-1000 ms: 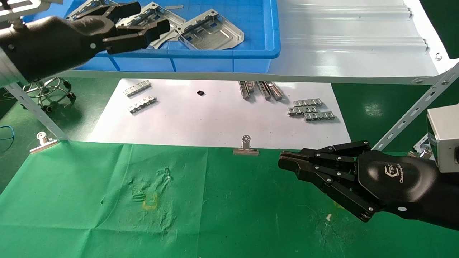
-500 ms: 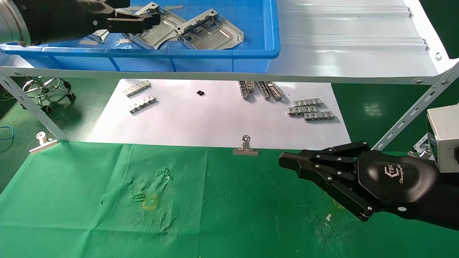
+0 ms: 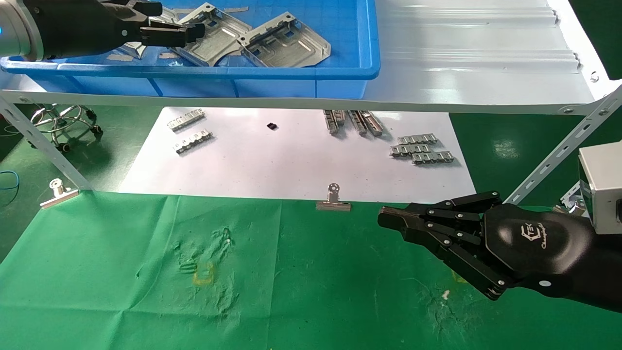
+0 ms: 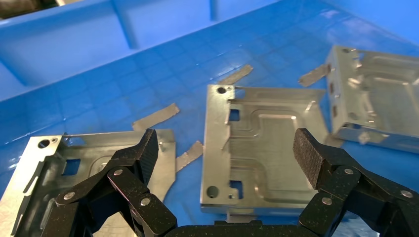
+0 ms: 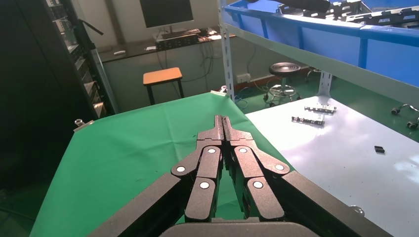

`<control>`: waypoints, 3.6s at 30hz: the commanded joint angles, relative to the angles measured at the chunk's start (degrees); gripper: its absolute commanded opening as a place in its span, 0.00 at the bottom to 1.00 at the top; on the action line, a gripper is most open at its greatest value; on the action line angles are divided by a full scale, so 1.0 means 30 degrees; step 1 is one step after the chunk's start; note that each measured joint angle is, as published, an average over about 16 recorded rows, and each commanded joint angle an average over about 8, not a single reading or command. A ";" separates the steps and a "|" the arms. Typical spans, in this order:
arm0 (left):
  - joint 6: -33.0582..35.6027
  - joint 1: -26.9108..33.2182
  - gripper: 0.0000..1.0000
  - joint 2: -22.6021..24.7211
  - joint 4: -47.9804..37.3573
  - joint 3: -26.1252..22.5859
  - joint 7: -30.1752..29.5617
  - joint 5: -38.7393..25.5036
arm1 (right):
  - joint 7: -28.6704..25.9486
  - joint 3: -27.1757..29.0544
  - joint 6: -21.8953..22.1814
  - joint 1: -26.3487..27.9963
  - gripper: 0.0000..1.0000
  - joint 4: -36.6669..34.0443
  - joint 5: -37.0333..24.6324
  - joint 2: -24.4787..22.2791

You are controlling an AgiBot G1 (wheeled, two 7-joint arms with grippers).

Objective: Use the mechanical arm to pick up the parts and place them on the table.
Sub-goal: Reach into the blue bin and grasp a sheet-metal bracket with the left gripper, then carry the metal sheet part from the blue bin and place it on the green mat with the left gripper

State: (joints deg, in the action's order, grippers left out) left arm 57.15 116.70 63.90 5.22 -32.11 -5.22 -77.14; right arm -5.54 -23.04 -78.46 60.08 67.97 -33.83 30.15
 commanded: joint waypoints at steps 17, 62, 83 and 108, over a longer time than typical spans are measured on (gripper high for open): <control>-0.2094 0.0106 0.00 0.0896 -0.1302 0.0098 0.1069 0.0070 | 0.0000 0.0000 0.0000 0.0000 0.00 0.0000 0.0000 0.0000; 0.5111 0.0776 0.00 -0.1310 -0.0578 0.1504 0.2766 0.2176 | 0.0000 0.0000 0.0000 0.0000 0.00 0.0000 0.0000 0.0000; 1.1569 -0.2641 0.00 -0.5045 0.3763 0.1134 0.8054 0.4147 | 0.0000 0.0000 0.0000 0.0000 0.00 0.0000 0.0000 0.0000; 1.1255 -0.8625 0.00 -0.8140 1.0923 -0.5794 1.2944 0.6632 | 0.0000 0.0000 0.0000 0.0000 0.00 0.0000 0.0000 0.0000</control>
State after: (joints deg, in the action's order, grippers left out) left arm 90.40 91.13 39.92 36.86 -48.95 33.07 -57.24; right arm -5.54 -23.04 -78.46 60.08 67.97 -33.83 30.15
